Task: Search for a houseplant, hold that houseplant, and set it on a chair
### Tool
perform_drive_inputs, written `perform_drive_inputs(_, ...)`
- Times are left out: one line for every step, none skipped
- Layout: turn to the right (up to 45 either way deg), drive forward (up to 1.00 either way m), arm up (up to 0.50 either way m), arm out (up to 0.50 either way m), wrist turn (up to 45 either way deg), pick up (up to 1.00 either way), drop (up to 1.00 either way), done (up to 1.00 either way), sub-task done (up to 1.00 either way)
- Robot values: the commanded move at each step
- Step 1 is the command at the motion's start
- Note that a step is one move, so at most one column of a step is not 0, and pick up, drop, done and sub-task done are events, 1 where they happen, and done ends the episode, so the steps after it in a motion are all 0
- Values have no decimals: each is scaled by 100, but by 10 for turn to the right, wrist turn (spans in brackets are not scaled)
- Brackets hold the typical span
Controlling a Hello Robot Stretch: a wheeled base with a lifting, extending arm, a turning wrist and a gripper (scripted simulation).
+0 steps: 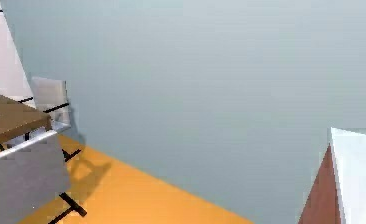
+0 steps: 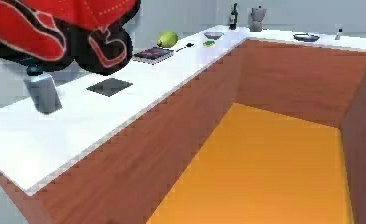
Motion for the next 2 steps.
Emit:
perform_drive_inputs(-450, 0, 0, 0, 0, 0, 0, 0, 0)
perform_drive_inputs(-450, 0, 0, 0, 0, 0, 0, 0, 0)
